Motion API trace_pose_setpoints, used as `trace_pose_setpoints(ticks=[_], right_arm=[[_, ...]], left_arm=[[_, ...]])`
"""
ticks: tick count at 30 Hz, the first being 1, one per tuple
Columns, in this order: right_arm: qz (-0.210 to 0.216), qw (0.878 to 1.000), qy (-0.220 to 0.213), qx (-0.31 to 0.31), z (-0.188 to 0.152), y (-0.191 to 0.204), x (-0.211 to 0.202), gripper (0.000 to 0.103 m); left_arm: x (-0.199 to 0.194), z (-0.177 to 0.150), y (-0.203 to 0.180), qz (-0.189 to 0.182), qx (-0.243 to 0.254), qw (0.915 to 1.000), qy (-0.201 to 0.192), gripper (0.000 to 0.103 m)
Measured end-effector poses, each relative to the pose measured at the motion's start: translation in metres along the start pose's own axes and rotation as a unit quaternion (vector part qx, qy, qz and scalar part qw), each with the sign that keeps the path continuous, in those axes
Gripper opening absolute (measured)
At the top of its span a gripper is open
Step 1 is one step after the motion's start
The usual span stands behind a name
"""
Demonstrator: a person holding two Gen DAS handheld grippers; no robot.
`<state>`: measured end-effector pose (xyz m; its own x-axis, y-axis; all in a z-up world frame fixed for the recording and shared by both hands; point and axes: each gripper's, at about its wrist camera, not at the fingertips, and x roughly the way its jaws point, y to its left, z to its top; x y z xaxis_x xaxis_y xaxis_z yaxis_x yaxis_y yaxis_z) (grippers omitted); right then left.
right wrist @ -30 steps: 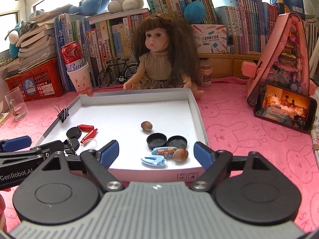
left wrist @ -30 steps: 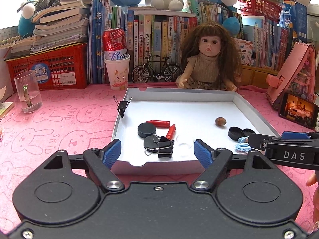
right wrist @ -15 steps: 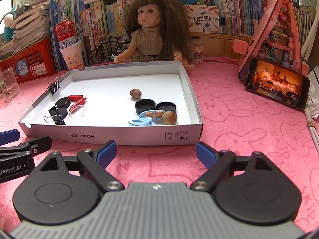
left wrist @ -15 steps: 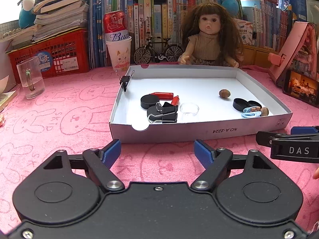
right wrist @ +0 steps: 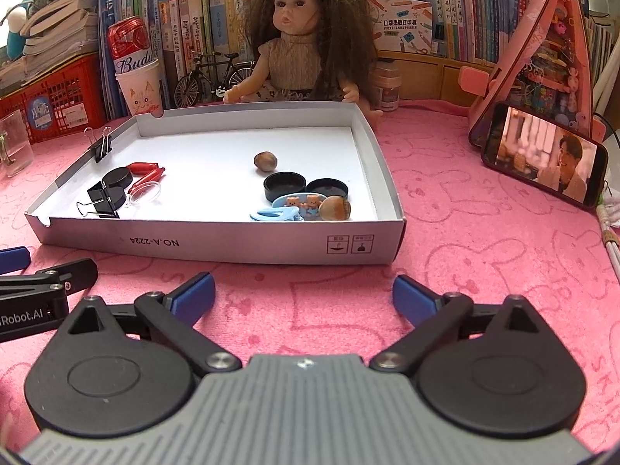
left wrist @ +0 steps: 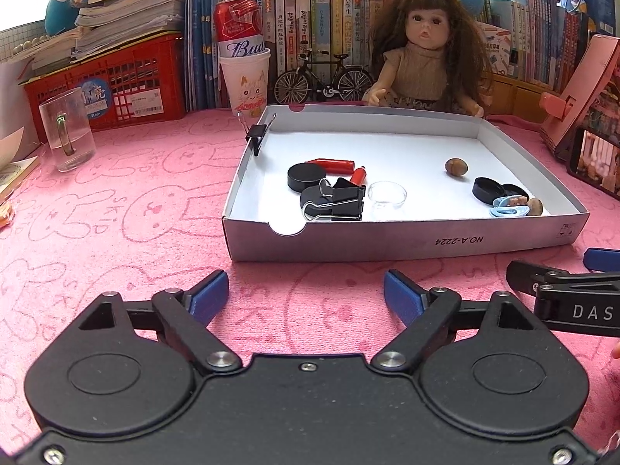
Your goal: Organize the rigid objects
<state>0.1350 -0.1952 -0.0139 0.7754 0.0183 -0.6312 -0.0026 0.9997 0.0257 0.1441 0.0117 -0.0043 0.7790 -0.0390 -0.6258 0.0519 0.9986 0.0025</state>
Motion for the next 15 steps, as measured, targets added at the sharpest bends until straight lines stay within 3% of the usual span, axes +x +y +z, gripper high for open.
trace_pose_setpoints(ticks=[15], right_arm=[[-0.001,1.000,0.001,-0.003,-0.0002,0.0012,0.0006,0.103]], left_arm=[[0.0042,-0.0004,0.0013,0.005,-0.007,0.9999,0.011,0.102]])
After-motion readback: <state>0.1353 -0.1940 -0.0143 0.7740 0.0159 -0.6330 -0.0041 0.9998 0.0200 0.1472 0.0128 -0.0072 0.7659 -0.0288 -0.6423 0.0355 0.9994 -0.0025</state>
